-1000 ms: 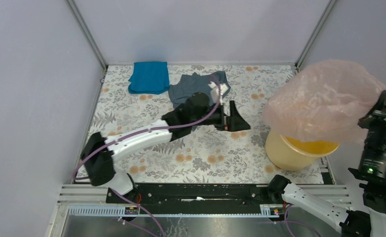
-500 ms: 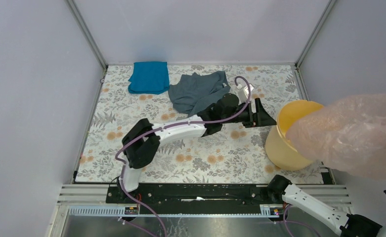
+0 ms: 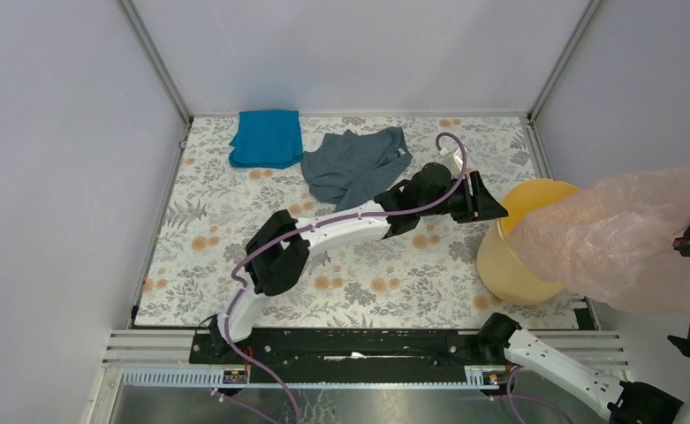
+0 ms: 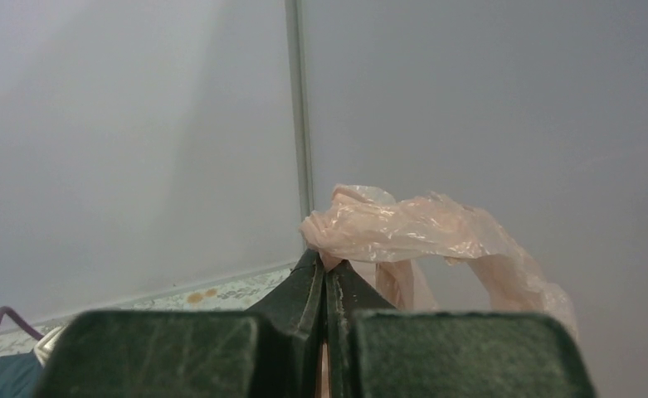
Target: Put the trash bags into the trash bin
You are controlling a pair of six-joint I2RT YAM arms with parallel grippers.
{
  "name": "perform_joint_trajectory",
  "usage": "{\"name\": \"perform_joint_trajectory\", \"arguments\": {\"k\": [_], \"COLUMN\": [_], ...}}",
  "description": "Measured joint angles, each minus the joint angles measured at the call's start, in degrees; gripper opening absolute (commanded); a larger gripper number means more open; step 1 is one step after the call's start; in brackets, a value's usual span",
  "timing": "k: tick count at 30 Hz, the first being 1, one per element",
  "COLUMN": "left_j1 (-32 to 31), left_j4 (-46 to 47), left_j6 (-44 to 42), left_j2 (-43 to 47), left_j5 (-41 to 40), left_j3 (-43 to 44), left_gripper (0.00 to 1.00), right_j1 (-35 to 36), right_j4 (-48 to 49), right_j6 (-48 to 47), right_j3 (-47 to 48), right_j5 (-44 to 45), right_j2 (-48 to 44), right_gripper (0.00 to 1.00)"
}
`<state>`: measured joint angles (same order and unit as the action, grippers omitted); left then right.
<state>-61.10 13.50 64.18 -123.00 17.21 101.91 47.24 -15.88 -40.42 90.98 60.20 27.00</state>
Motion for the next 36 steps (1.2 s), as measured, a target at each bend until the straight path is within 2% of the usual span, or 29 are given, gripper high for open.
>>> {"name": "perform_joint_trajectory", "arguments": {"k": [3,6,12,23,28,32,36], "left_j1": [-0.72,-1.73,-2.47,-2.67,-2.6,-2.54,-2.54], "left_j4": [-5.75,-9.86,-14.99,-24.96,-27.28,-27.78,-27.74], "left_j6": [-1.7,-3.93,-4.66,-8.41,-10.47,-10.82,-10.34], "left_j2": [-0.63,-0.59,0.39,5.86,12.63,19.5,27.08], "left_j5": [-3.32,-6.78,-10.36,-15.96,-19.19,-20.76,-22.18], "left_j3": [4.0,6.62,7.89,7.43,2.43,-5.44,-15.08], "left_gripper": [0.42,0.32,0.19,0.17,0.17,0.17,0.19], "right_j1": [0.0,0.0,0.0,0.0,0.0,0.0,0.0], "right_j4": [-1.95,-3.32,-5.09,-5.64,-5.6,-5.53,-6.45], "right_j6": [2.08,3.58,5.77,7.89,11.39,15.63,22.03], "right_j3": [0.26,0.22,-0.24,-0.9,-1.62,-1.68,0.79], "right_j5": [-0.96,-1.55,-2.91,-4.9,-8.87,-14.34,-23.26], "right_j2": [1.14,2.14,2.97,3.65,5.4,9.38,17.29], "right_gripper": [0.0,0.0,0.0,0.0,0.0,0.0,0.0]}}
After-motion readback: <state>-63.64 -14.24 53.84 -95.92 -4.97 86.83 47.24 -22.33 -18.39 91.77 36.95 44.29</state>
